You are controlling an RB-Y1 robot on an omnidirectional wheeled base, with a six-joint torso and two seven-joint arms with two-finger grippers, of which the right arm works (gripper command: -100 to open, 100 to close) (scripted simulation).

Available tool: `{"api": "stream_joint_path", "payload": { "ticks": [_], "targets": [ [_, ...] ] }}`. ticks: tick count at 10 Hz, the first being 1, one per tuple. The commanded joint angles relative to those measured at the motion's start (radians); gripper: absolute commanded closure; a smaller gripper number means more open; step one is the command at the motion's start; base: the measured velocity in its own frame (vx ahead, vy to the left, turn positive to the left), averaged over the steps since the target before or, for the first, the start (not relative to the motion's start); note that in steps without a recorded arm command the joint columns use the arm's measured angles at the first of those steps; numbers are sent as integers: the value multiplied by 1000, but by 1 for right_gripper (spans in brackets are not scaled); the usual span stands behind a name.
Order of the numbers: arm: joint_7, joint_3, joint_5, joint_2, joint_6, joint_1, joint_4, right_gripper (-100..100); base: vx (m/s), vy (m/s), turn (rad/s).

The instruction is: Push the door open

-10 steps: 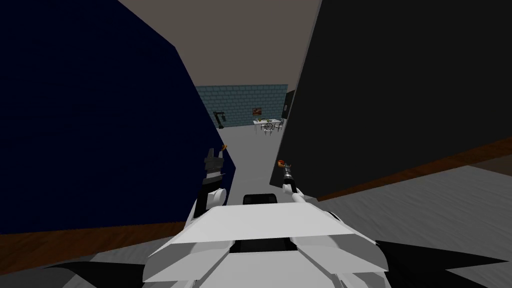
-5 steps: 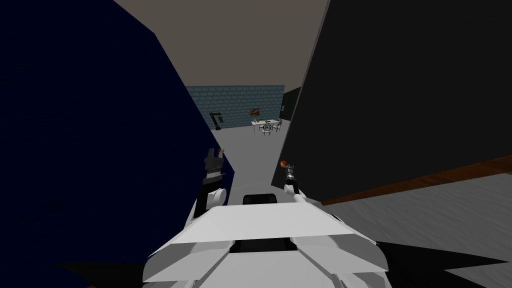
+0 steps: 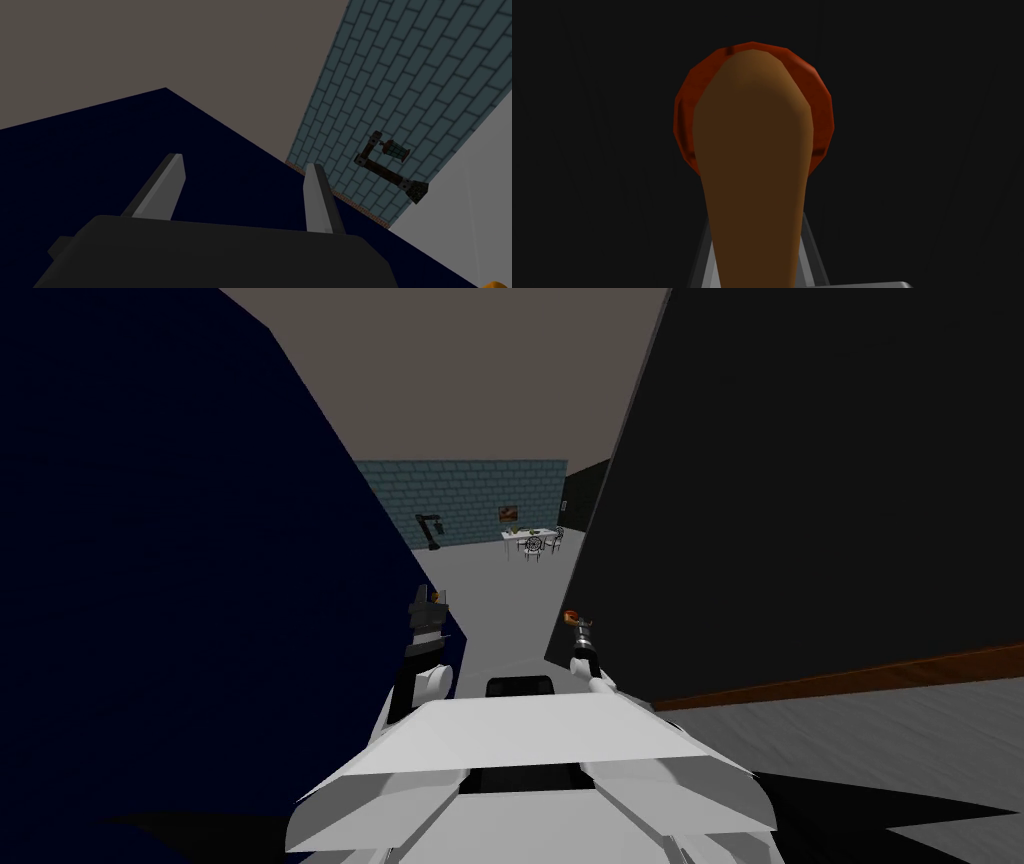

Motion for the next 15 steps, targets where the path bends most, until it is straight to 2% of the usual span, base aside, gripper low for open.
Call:
{"api": "stream_joint_path", "payload": {
  "ticks": [1, 11, 13, 14, 15],
  "targets": [
    [3, -15, -10, -9, -13, -10, 13, 100, 182, -4, -37],
    [45, -117, -80, -27, -22, 0, 20, 100, 196, -6, -39],
    [48, -123, -84, -28, -23, 0, 20, 100, 127, 2, -34],
    [57, -145, -99, -32, -25, 2, 21, 100, 144, 15, -28],
    [59, -150, -102, -33, -26, 3, 22, 100, 193, 25, -60]
  ]
}}
